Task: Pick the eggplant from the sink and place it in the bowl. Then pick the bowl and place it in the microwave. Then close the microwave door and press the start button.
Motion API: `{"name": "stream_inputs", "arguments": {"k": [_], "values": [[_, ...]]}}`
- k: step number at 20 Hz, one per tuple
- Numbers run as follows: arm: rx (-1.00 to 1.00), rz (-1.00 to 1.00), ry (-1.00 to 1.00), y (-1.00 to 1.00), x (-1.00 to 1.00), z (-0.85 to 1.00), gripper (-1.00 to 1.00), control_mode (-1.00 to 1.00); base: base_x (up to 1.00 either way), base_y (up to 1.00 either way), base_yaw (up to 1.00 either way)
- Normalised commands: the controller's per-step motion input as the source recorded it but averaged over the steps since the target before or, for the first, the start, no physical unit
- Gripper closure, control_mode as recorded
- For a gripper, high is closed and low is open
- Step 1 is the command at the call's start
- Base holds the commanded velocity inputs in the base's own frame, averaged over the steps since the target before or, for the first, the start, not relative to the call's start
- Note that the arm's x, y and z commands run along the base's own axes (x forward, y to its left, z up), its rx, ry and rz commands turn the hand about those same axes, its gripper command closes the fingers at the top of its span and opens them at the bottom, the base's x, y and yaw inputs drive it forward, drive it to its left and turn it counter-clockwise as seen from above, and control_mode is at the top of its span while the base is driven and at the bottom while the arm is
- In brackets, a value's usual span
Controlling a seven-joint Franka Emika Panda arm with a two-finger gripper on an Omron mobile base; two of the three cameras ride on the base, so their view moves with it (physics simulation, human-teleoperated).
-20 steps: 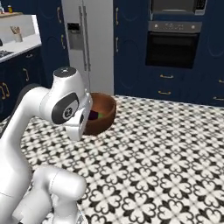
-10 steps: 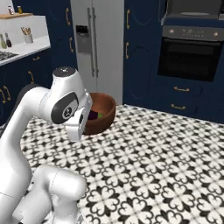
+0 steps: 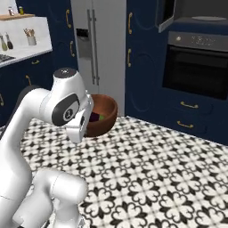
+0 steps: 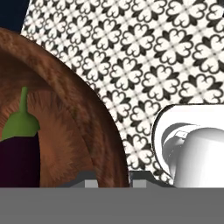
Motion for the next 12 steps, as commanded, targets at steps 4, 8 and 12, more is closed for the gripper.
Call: {"name": "stream_inputs", "arguments": {"k": [4, 8, 12], "values": [[0.00, 0.00, 0.00, 0.00, 0.00, 0.00, 1.00, 1.00, 1.00, -1.00, 0.24], [0.00, 0.00, 0.00, 0.00, 0.00, 0.00, 1.00, 1.00, 0.83, -1.00, 0.21], [0.00, 0.00, 0.00, 0.00, 0.00, 0.00, 1.00, 1.00, 0.62, -1.00, 0.19]]}}
